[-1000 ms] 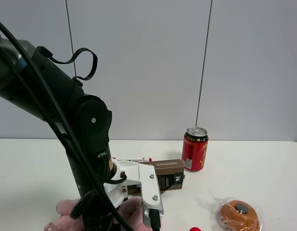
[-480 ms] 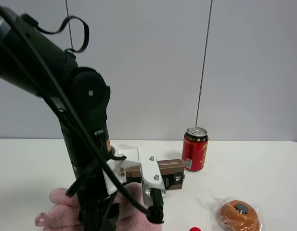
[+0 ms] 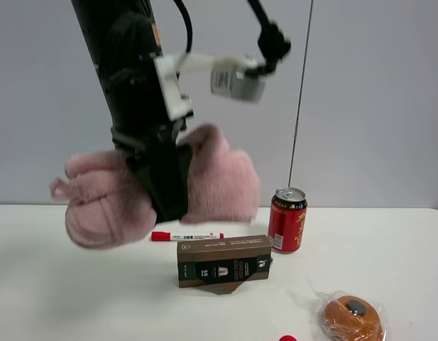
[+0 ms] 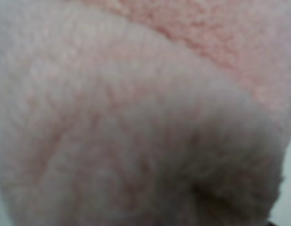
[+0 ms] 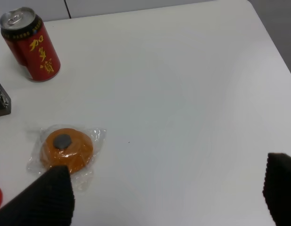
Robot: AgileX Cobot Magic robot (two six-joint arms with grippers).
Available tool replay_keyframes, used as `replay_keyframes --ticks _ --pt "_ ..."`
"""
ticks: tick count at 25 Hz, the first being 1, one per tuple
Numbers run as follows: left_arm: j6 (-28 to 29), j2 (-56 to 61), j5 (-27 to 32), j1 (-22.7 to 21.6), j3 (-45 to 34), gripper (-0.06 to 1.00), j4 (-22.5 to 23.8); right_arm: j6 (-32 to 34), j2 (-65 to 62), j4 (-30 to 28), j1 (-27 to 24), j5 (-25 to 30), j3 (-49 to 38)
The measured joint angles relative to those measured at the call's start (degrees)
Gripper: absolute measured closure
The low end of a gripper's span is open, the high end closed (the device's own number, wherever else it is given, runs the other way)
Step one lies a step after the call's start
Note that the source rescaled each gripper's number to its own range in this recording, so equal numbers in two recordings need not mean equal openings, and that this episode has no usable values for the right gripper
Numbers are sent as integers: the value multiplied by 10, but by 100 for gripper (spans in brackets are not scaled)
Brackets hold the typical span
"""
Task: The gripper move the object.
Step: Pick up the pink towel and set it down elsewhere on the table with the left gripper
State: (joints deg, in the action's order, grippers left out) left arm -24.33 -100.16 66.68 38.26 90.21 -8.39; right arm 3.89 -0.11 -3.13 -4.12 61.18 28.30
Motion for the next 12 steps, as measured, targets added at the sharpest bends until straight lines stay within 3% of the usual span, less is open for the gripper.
replay_keyframes --ticks 9,12 --pt "365 25 -94 -193 30 94 44 0 0 0 0 0 0" --pt "417 10 -94 -226 30 94 47 0 0 0 0 0 0"
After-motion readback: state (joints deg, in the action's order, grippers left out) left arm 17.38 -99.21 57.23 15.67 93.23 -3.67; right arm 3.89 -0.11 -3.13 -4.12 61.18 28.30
